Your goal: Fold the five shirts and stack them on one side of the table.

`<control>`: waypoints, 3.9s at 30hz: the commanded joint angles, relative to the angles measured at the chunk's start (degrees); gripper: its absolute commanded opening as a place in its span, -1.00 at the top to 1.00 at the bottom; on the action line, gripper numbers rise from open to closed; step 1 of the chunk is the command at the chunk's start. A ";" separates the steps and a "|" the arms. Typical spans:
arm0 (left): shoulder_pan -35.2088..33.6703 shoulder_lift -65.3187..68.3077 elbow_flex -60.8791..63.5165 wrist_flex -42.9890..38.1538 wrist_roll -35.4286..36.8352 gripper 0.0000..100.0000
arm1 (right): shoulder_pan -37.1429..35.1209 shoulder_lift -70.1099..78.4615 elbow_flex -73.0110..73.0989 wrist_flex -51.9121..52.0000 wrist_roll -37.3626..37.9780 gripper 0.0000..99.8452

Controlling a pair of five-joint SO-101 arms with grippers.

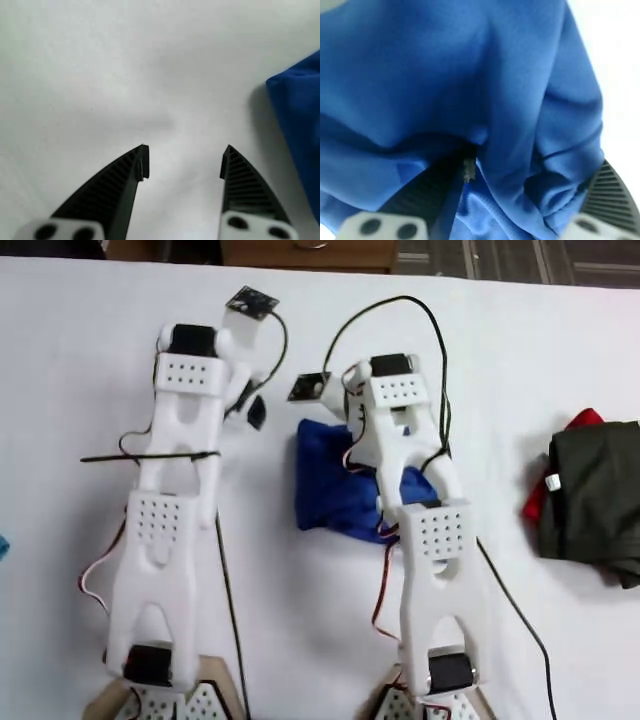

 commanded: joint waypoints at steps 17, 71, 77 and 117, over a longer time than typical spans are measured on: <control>-0.44 -5.36 -2.77 0.97 -0.09 0.50 | 2.68 7.43 -18.55 -2.24 3.87 0.27; -1.67 -13.80 -2.24 0.97 -2.64 0.50 | 10.33 -16.13 -10.99 3.12 -5.89 0.96; -2.81 -13.27 -2.24 0.97 -2.64 0.50 | 16.92 -32.84 1.14 3.12 -5.89 0.96; -7.38 -13.27 4.88 0.79 -2.99 0.50 | 61.93 -15.96 -15.12 -8.22 -3.16 0.96</control>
